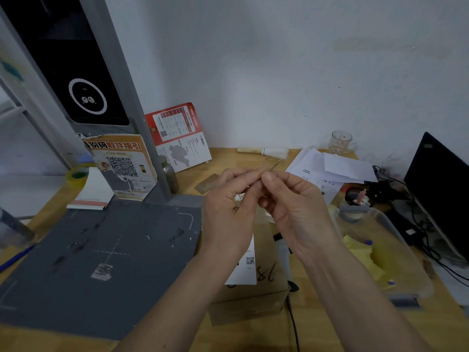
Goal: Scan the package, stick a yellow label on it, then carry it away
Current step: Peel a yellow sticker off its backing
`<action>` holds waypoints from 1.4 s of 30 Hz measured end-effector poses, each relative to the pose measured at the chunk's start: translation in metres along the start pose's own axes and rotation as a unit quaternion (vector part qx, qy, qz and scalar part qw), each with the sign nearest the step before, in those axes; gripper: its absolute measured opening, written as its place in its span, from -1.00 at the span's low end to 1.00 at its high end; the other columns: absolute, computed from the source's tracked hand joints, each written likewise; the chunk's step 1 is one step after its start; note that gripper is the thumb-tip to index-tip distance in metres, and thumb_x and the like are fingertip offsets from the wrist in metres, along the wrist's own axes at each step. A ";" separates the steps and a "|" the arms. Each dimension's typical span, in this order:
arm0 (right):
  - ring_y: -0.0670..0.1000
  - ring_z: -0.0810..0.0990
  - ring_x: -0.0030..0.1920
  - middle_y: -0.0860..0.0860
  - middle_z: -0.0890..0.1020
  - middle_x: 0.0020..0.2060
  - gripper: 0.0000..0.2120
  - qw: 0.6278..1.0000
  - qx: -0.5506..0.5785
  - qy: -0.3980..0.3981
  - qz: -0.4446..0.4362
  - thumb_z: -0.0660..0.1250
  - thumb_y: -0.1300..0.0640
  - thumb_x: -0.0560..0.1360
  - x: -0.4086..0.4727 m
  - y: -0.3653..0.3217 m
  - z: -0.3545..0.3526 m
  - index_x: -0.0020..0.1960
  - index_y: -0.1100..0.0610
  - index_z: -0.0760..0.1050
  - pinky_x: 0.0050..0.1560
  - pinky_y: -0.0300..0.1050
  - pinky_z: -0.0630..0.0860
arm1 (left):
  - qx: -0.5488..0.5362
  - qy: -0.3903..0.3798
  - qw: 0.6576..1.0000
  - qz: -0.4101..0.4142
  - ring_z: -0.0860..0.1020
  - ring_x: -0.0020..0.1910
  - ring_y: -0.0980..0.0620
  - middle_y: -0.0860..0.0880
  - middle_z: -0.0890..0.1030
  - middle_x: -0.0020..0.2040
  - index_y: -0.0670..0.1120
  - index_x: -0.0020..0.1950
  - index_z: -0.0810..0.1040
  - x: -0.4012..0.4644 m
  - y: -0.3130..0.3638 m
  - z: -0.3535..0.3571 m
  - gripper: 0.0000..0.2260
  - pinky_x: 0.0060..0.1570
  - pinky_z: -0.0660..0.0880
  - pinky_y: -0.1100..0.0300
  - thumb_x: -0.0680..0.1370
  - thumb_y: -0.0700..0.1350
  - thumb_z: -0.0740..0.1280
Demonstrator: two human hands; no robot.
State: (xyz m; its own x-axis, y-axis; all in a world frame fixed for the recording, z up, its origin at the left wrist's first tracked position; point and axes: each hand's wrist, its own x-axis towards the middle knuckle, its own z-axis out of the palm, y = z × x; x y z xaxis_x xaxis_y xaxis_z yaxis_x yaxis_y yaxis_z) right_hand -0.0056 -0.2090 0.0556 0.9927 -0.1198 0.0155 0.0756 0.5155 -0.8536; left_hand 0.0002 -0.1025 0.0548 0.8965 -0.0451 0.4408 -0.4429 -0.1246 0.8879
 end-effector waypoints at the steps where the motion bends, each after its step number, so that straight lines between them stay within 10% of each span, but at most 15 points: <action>1: 0.00 0.53 -0.30 0.13 0.59 -0.34 -0.76 1.000 -0.002 0.000 -0.002 0.41 0.19 0.30 0.000 0.000 0.000 -0.12 0.34 0.57 -0.29 -0.21 0.46 | 0.000 0.000 1.000 -0.001 0.55 0.00 0.28 0.19 0.59 -0.06 0.22 0.01 0.58 0.000 0.000 0.000 -0.70 -0.05 0.46 0.48 0.52 -0.23 0.35; 23: -0.05 0.49 -0.38 0.07 0.57 -0.41 -0.86 0.997 -0.055 0.032 -0.031 0.42 0.17 0.32 -0.004 -0.005 0.005 -0.18 0.24 0.62 -0.34 -0.23 0.46 | 0.003 -0.008 1.000 0.011 0.55 0.00 0.26 0.02 0.62 -0.01 0.12 0.02 0.60 0.007 -0.003 -0.007 -0.74 -0.01 0.44 0.47 0.54 -0.26 0.31; 30: -0.21 0.45 -0.19 -0.19 0.51 -0.20 -0.86 0.840 -0.485 0.106 -0.221 0.48 0.09 0.37 -0.003 -0.015 0.005 -0.16 -0.12 0.58 -0.22 -0.44 0.36 | 0.082 -0.053 0.995 0.009 0.53 0.00 0.25 0.14 0.61 -0.06 0.17 0.11 0.55 0.012 -0.006 -0.016 -0.73 -0.10 0.46 0.44 0.57 -0.21 0.28; 36: -0.09 0.58 -0.30 -0.03 0.65 -0.34 -0.88 0.914 -0.372 0.062 -0.151 0.45 0.26 0.39 -0.002 -0.016 0.008 -0.22 0.05 0.61 -0.26 -0.30 0.54 | 0.064 -0.022 0.997 -0.022 0.54 -0.11 0.24 0.11 0.60 -0.20 0.16 -0.01 0.42 0.011 -0.004 -0.013 -0.71 -0.19 0.45 0.49 0.49 -0.22 0.39; 42: -0.11 0.47 -0.38 0.00 0.58 -0.41 -0.93 0.901 -0.413 0.022 -0.128 0.49 0.16 0.37 0.000 -0.022 0.002 -0.25 0.06 0.62 -0.34 -0.29 0.46 | 0.058 -0.070 0.995 -0.030 0.57 -0.11 0.20 0.08 0.66 -0.18 0.07 0.13 0.42 0.012 -0.001 -0.016 -0.67 -0.16 0.43 0.52 0.48 -0.21 0.41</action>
State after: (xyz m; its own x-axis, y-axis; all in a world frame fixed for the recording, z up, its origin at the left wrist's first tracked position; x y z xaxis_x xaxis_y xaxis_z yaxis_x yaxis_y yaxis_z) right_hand -0.0071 -0.2185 0.0753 0.9467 -0.1877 0.2617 0.1875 -0.3394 -0.9218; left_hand 0.0113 -0.0873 0.0609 0.9185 -0.1699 0.3570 -0.3903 -0.2447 0.8876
